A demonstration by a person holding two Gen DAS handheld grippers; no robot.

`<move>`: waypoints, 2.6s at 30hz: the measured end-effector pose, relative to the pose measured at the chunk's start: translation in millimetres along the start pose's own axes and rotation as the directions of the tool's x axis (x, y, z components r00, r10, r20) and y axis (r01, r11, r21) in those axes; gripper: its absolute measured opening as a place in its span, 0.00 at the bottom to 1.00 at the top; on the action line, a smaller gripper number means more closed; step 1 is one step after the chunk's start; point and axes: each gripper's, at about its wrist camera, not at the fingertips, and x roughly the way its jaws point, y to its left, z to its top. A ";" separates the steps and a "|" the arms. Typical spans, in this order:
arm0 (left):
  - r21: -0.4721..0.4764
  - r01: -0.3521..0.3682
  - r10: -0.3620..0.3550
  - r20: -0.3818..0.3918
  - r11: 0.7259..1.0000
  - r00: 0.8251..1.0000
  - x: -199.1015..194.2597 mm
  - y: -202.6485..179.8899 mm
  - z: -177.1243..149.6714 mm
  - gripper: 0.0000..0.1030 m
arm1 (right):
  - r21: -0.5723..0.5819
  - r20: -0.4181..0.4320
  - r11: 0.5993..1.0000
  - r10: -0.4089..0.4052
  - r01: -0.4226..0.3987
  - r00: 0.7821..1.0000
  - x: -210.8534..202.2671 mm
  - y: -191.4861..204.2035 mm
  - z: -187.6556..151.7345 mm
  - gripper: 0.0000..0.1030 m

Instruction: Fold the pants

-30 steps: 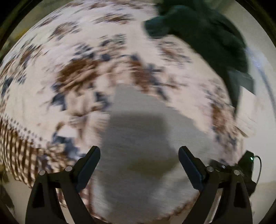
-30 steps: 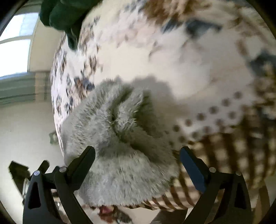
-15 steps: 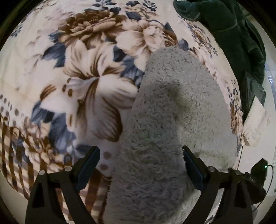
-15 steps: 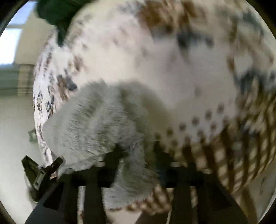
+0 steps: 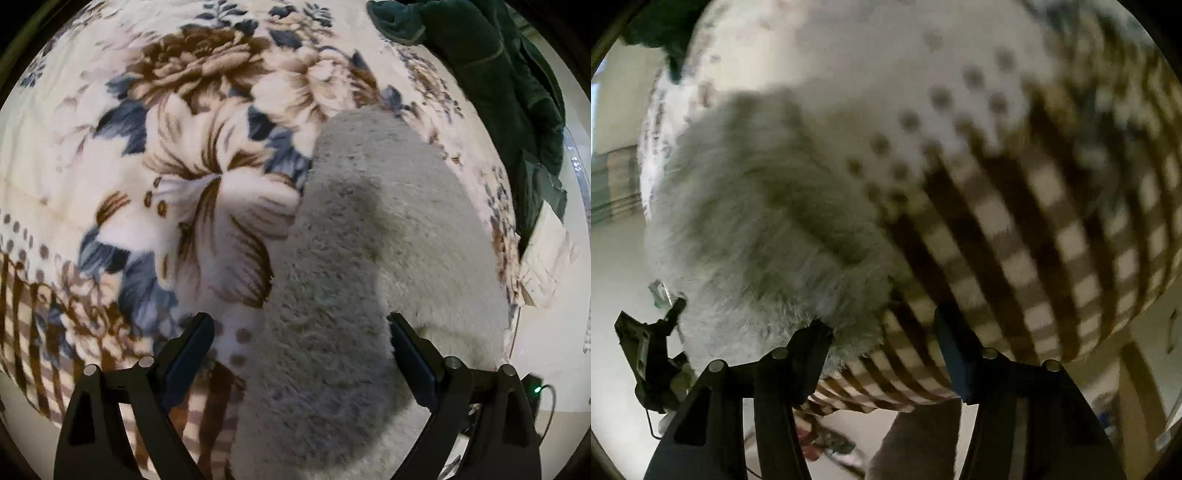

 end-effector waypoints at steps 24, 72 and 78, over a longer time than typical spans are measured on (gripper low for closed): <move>0.051 0.032 -0.029 -0.056 0.998 0.998 48.6 -22.4 120.7 0.91 | -0.109 0.151 0.989 0.113 -0.097 0.982 7.3 114.9 117.6 0.58; -0.054 0.236 -0.240 -0.070 0.970 0.968 37.4 18.4 5.4 0.97 | -0.095 -0.124 0.905 0.402 -0.414 0.907 59.0 37.2 30.8 1.00; -0.133 0.343 -0.355 -0.081 0.930 0.931 45.3 34.8 4.9 0.97 | -0.091 -0.182 0.899 0.408 -0.428 0.895 78.9 56.9 39.9 1.00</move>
